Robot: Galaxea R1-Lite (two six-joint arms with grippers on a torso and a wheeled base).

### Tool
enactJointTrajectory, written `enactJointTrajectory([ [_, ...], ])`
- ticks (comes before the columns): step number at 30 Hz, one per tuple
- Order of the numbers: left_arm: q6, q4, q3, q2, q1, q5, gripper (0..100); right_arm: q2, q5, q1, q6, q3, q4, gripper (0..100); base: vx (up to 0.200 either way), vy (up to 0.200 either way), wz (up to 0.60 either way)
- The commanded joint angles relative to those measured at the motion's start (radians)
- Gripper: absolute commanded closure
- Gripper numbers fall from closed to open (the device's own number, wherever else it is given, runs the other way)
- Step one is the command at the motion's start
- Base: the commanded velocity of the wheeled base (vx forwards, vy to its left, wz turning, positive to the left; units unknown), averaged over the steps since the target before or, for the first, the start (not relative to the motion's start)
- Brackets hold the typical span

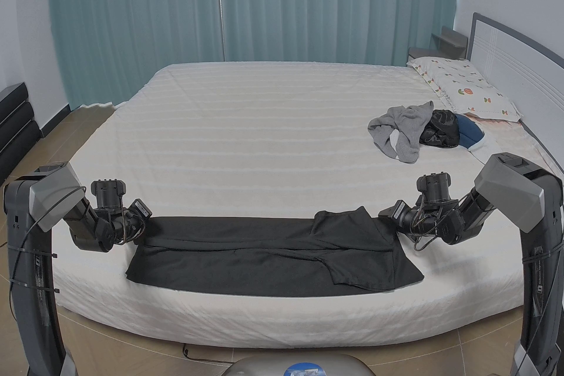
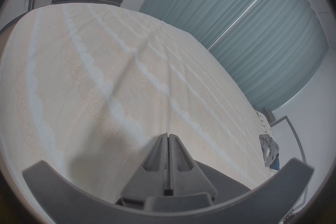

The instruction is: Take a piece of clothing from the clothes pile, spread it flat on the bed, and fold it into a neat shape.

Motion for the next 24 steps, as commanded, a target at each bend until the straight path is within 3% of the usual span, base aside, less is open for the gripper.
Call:
enactJointTrajectory([
  [1,0.000,-0.001,0.000,-0.002,0.000,0.000,100,0.012,-0.011,-0.002,-0.002,-0.012,0.003,100,0.000,0.000,0.00],
  [17,-0.008,-0.001,0.000,-0.004,0.002,0.000,100,0.015,-0.038,-0.020,-0.008,-0.029,-0.017,100,0.000,0.000,0.00],
  [18,-0.015,-0.001,0.000,-0.005,0.002,0.000,0,0.015,-0.038,-0.020,-0.017,-0.029,-0.015,0,0.000,0.000,0.00],
  [24,-0.051,-0.001,0.000,-0.007,0.002,-0.003,0,-0.016,-0.038,-0.029,-0.029,-0.016,-0.037,0,0.000,0.000,0.00],
])
